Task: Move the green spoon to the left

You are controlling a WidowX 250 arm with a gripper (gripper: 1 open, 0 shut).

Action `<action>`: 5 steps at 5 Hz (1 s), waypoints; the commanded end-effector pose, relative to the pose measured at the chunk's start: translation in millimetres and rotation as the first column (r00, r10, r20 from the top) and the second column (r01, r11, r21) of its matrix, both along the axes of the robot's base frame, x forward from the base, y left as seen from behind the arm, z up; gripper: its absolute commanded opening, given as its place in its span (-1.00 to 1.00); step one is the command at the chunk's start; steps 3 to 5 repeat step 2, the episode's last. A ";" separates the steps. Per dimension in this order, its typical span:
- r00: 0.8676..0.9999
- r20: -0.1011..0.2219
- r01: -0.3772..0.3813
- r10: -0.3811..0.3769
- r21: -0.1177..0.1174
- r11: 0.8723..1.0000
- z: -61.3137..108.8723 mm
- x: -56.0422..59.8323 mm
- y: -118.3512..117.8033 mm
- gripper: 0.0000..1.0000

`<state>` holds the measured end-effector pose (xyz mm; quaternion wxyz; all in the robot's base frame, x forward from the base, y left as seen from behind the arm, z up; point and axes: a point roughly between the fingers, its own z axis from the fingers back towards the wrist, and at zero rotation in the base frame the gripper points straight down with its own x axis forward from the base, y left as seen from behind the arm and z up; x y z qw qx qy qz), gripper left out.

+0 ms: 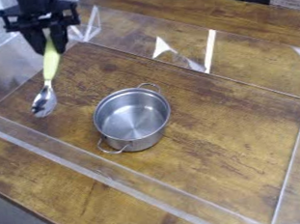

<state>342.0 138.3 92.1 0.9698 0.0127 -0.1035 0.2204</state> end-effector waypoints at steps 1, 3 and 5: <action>1.000 0.021 -0.018 0.017 0.044 0.999 1.0 -1.0 13.8 -1.00; 1.000 -0.010 -0.016 0.017 0.069 0.997 -14.9 -1.0 17.7 -1.00; 1.000 -0.010 -0.016 0.017 0.069 0.997 -14.9 -1.0 17.7 -1.00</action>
